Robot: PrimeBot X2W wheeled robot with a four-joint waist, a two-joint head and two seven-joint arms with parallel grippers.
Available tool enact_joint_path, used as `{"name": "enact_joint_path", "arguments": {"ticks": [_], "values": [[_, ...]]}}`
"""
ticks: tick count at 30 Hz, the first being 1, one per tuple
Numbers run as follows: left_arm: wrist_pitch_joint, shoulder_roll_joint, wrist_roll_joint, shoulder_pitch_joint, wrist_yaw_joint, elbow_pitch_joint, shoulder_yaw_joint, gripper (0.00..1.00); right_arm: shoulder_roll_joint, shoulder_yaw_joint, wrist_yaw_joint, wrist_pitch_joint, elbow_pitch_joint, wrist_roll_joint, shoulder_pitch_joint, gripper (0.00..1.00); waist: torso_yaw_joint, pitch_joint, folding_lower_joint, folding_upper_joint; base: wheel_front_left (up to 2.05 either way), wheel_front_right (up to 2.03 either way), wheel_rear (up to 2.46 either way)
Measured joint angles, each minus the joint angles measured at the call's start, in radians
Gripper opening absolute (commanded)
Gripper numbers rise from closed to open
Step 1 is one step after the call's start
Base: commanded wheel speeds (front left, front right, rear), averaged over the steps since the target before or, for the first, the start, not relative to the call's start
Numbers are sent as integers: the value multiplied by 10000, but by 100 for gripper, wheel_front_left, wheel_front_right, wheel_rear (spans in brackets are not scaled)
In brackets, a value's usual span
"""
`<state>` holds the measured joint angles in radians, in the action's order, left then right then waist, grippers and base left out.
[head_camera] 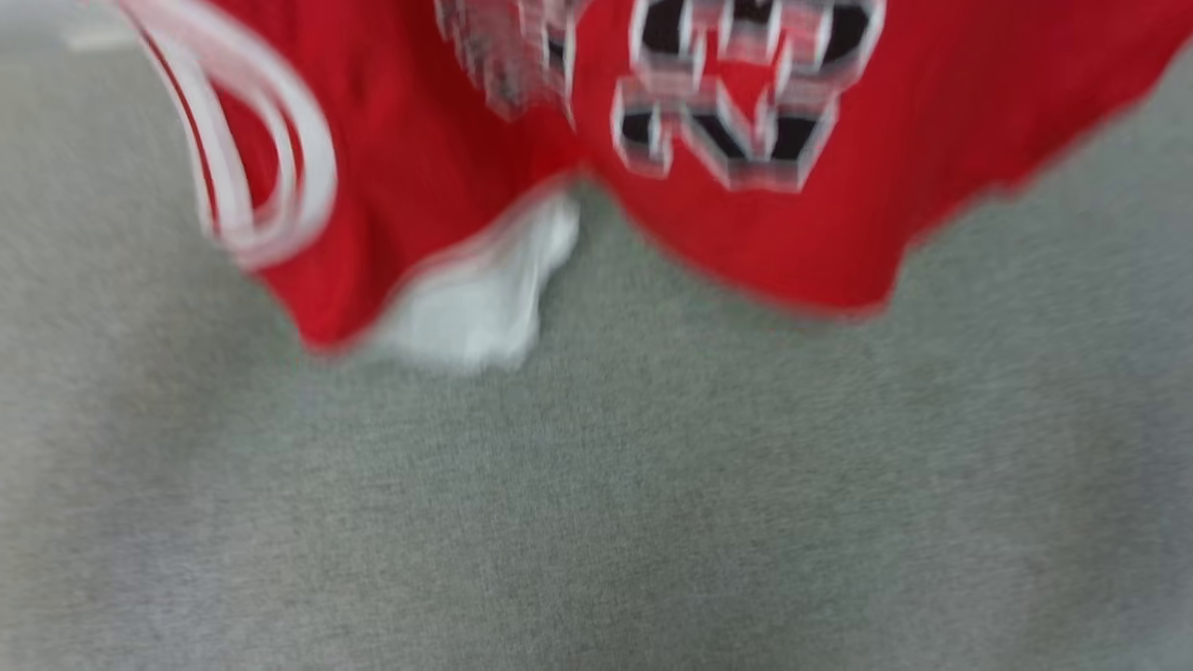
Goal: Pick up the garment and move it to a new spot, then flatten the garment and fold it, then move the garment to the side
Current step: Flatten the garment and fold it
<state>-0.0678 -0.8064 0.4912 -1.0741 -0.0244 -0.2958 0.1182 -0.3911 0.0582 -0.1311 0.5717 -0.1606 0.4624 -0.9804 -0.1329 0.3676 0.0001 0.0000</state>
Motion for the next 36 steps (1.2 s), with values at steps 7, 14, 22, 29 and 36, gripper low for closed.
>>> {"name": "enact_joint_path", "arguments": {"ticks": [7, 14, 22, 29, 36], "values": [[397, 617, -974, -4273, 694, 2943, 1045, 0, 435, -278, -4, -1655, 2408, -1267, -2956, 0, 104, 1617, 1, 0, 0, 0, 0], [1662, 1829, -1791, -7192, 780, 6117, 1766, 0, 926, 117, -6, -3829, 4961, -3016, -5453, 0, 356, 2878, 2, 0, 0, 0, 0], [3112, 2796, -1739, -6960, 1011, 8861, 2232, 0, 1791, 263, -6, -5701, 7691, -3634, -5749, 0, 1006, 3535, 1, 0, 0, 0, 0], [3277, 3210, -1244, -3618, 986, 8468, 1868, 0, 2077, -305, -2, -6861, 9066, -3386, -3855, 0, 1121, 2979, 1, -1, 0, 0, 0], [3292, 3639, -1409, 734, 926, 6957, 1835, 0, 1854, -1501, 0, -7200, 9958, -2847, -1830, 0, 1335, 1961, 0, 0, 0, 0, 0]]}}
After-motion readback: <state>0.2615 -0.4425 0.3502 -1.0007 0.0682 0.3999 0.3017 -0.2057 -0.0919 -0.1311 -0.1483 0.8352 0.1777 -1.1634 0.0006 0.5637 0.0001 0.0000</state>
